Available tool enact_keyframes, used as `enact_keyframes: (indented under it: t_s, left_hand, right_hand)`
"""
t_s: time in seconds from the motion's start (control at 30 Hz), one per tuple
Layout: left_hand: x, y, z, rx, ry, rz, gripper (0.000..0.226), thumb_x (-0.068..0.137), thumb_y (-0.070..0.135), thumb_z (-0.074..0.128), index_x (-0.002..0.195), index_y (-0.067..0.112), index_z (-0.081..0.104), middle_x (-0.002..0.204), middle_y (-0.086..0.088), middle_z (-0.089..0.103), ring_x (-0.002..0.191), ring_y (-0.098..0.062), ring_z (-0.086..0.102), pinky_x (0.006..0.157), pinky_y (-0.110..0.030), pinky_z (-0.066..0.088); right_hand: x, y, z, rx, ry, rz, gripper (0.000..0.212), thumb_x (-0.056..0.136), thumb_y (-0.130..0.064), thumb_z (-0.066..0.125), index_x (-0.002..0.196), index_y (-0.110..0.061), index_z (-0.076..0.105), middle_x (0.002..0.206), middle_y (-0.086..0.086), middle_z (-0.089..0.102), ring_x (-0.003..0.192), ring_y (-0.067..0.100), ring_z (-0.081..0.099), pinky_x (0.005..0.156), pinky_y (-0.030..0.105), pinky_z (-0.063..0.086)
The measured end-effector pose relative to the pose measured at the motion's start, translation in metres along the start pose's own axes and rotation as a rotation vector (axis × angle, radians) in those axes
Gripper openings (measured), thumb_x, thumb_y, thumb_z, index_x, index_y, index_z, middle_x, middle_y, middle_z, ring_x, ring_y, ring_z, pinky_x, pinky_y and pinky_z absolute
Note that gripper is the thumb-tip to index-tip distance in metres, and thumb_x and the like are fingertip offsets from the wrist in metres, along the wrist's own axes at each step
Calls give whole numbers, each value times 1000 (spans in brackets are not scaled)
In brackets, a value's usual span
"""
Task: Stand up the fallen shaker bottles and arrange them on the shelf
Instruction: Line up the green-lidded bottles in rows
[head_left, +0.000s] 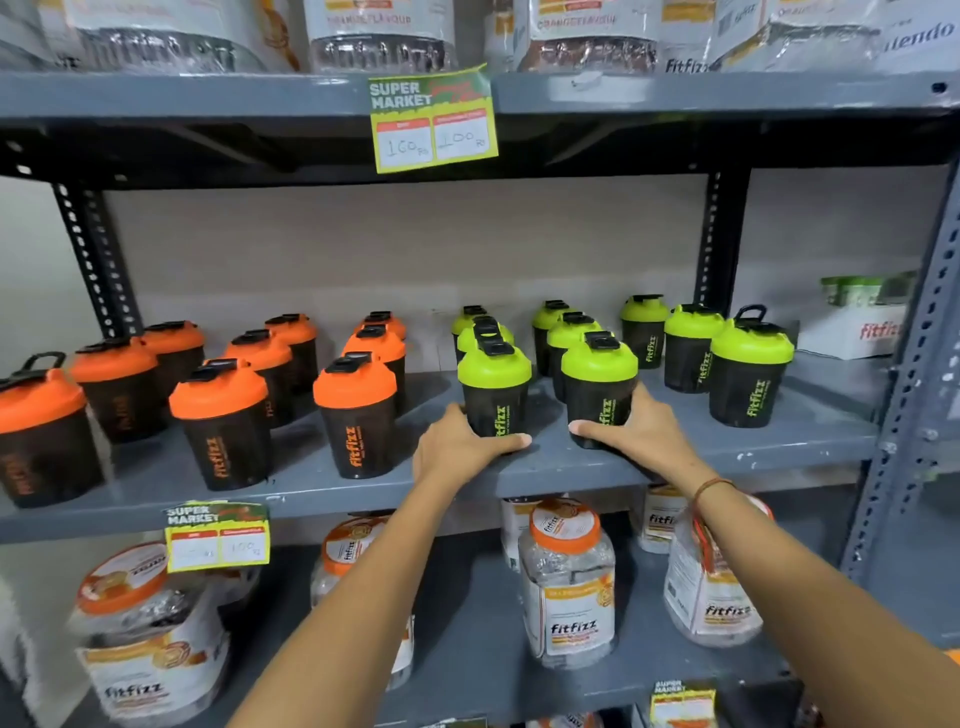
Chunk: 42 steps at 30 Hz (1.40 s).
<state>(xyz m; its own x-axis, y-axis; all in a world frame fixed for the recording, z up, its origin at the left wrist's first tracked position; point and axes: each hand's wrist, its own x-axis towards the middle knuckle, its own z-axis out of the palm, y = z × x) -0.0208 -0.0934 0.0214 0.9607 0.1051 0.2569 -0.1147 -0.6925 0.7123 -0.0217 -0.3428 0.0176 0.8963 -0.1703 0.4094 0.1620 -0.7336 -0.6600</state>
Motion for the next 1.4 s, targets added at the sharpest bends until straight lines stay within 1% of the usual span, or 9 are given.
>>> enact_keyframes:
  t_s: [0.23,0.67,0.83,0.93,1.03,1.1,1.23,1.33,1.4]
  left_hand:
    - [-6,2,0,11,41,-2,85,33,86,65,95,28,57,100,5,69,96,-23,64,73,-37,51]
    - [-23,7,-3,54,51,45,88,41,86,64,107,29,58,109,7,69,101,-21,63,80,-40,53]
    - [-23,5,-3,-1,13,58,98,38,86,67,118,31,52,117,10,66,107,-17,61,86,-42,52]
    - [-18,2,-7,-50,-60,78,104,38,79,75,125,30,47,126,9,61,113,-16,57,88,-36,48]
    - [-15,-5,-15,8,-192,113,108,38,75,79,130,30,43,134,7,57,113,-13,54,93,-31,43]
    - [-16,-10,-19,244,-264,155,116,39,86,68,136,28,39,142,2,50,119,-15,49,102,-33,37]
    - [-20,-20,-18,666,-302,218,145,39,100,41,152,16,7,162,-5,9,148,-18,10,121,-42,7]
    - [-18,-23,-26,631,-385,211,128,57,95,37,152,18,0,161,-1,-2,148,-14,0,121,-37,1]
    - [-13,-24,-33,544,-467,155,95,82,73,35,152,18,1,160,0,-6,147,-11,-6,120,-34,-4]
  right_hand:
    - [-1,5,-4,58,-10,-18,92,52,-75,76,124,-22,53,120,2,68,109,24,64,91,44,54]
    - [-5,8,-15,55,-66,-41,97,50,-74,77,128,-22,50,126,0,65,114,22,61,91,37,52]
    - [-2,17,-43,239,-361,-7,125,46,-55,92,149,-26,27,140,-9,48,125,12,51,107,34,41]
    - [6,19,-67,329,-456,-12,106,70,-15,87,154,-27,23,146,-12,34,133,11,38,107,31,36]
    - [29,10,-83,467,-228,-31,67,85,10,63,145,-13,43,148,7,48,131,18,49,107,33,42]
    - [48,1,-88,507,-84,-71,52,89,12,55,136,-10,54,137,11,56,117,12,57,101,29,47]
    - [87,-17,-82,494,58,-115,38,87,-3,62,124,-15,65,117,5,65,102,10,59,98,28,46]
    - [111,-30,-69,388,37,-172,33,87,-14,68,120,-19,68,118,3,67,106,13,62,97,26,47]
    - [124,-35,-59,311,-10,-214,33,88,-16,69,121,-17,68,122,6,68,112,18,63,102,31,47]
